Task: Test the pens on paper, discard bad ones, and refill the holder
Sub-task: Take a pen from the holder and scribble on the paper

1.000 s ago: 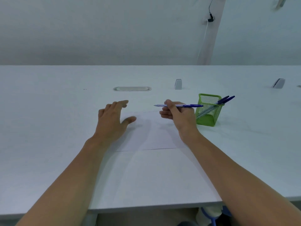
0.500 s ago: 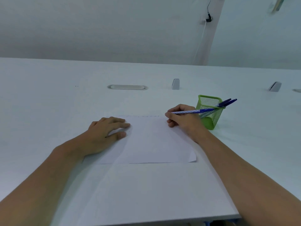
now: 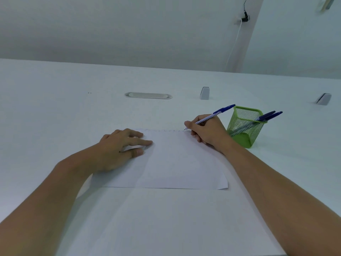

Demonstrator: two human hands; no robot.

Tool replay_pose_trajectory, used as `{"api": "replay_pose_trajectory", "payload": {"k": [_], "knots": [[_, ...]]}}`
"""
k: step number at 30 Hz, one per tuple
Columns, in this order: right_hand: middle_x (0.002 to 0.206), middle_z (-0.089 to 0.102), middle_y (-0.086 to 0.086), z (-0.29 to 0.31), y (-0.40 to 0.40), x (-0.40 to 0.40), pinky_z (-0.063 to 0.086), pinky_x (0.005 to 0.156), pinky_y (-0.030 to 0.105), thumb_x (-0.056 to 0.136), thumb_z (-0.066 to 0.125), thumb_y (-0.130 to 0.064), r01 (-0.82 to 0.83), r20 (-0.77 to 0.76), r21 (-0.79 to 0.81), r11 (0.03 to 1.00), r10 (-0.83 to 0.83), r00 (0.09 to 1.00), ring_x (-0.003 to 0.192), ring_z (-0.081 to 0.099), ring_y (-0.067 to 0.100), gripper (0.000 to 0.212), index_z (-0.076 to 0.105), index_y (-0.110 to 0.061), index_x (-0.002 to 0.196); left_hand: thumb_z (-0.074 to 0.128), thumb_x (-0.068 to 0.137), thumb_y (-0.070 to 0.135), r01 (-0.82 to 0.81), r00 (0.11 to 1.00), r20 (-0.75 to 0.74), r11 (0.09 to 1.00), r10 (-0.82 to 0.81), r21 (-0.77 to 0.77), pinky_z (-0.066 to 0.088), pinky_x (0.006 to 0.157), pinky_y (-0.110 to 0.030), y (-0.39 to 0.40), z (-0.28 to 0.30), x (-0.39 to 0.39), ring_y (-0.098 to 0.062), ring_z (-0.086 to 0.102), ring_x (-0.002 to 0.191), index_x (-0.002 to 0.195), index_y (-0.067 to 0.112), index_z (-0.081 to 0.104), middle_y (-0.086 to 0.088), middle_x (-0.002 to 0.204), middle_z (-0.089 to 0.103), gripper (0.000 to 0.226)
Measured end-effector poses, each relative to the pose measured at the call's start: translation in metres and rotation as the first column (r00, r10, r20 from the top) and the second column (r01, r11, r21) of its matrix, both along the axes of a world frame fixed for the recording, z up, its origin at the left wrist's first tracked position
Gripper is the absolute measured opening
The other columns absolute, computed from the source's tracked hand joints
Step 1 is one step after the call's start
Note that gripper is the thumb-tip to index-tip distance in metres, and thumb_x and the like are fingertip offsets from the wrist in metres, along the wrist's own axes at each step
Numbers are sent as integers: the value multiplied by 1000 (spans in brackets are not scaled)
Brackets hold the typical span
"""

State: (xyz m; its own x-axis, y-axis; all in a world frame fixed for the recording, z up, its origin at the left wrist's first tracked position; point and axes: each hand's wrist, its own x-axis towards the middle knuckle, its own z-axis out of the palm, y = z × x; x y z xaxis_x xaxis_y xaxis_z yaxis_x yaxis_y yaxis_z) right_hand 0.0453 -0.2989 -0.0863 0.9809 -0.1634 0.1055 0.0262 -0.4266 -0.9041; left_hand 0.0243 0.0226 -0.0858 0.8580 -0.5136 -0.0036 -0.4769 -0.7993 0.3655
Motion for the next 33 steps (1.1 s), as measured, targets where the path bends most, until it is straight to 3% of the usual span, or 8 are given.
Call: {"api": "replay_pose_trajectory", "payload": {"k": [15,18,21,33], "knots": [[62,70,3,-1,-2,-2,40,38,19,91,81,-28,35,20,-76,997,-34,999,43,57,11,26,73,-7,79,45,102,56,-6,999,-39,1000,5,-26,18,119,-35,0,3,-3,-3,29,142,133,69,51,33,151,34,34],[63,68,8,0,0,-5,43,39,22,94,79,-26,89,100,13,996,-90,991,40,57,15,26,71,-4,81,46,102,56,-11,999,-30,1000,10,-22,19,122,-39,-1,4,-3,-5,30,144,133,69,51,30,153,35,34],[64,67,13,0,0,-9,44,39,26,94,80,-25,12,200,134,991,-39,979,39,55,22,27,70,-3,84,45,102,56,-11,1000,-30,1000,10,-25,17,120,-36,-1,3,-3,-4,29,143,132,69,51,32,151,35,33],[67,72,4,-9,-6,-4,40,39,21,95,78,-28,8,131,-24,1000,-4,991,48,60,12,22,77,-11,82,45,102,57,-5,1000,-15,999,4,-32,18,119,-35,-1,1,-2,-3,30,142,132,68,52,32,150,36,33]]}}
